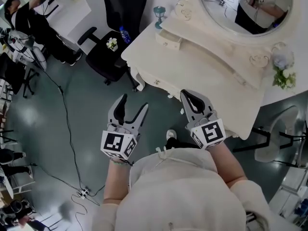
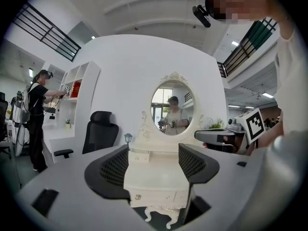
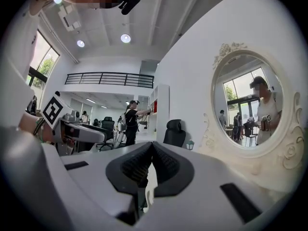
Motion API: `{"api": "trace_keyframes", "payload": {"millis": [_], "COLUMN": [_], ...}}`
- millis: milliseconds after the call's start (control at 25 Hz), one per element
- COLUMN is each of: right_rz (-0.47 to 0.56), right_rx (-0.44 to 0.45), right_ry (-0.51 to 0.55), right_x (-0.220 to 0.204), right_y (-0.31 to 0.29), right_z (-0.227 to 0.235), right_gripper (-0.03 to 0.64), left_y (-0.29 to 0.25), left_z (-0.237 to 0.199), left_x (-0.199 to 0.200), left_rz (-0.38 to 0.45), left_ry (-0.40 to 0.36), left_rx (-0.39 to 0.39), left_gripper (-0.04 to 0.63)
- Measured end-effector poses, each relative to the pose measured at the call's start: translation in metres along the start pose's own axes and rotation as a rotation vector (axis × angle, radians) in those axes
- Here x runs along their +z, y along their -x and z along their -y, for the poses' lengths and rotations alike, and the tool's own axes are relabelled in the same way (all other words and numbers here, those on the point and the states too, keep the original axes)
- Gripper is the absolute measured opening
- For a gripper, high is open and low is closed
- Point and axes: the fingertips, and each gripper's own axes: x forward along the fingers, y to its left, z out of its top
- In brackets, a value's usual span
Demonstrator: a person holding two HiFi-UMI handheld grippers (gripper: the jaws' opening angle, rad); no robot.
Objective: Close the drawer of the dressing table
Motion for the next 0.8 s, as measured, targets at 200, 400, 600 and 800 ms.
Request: {"api": "trace_keyframes", "payload": {"millis": [200, 400, 600, 800], "right_rz": [-0.012, -0.057, -0.093, -0.134], "right_rx": [-0.024, -0.087, -0.170, -0.241], "right_ry": [0.019, 0.009, -0.019, -0.039], "right_x": [-0.004, -0.019, -0.031, -0.042], "right_y": [-0.029, -0.045, -0.067, -0.102], "right_z": [0.058, 0.102, 0.139, 0.167], "right_gripper": [0.006, 0.006, 0.006, 0.006], "left_y": [-0.075, -0.130, -0.182, -0.241], "left_z": [-0.007, -0.008, -0.019, -0.046], "left_x": [0.008, 0.002, -0.003, -0.013], "left_rz": [0.000, -0.036, -0.068, -0.114], "left_ry": [-0.014, -0.007, -0.005, 0.014], "left_rx": [-0.030, -0.090, -0.164, -0.246], "left_gripper": [0.330, 0.330, 0.330, 0.330]}}
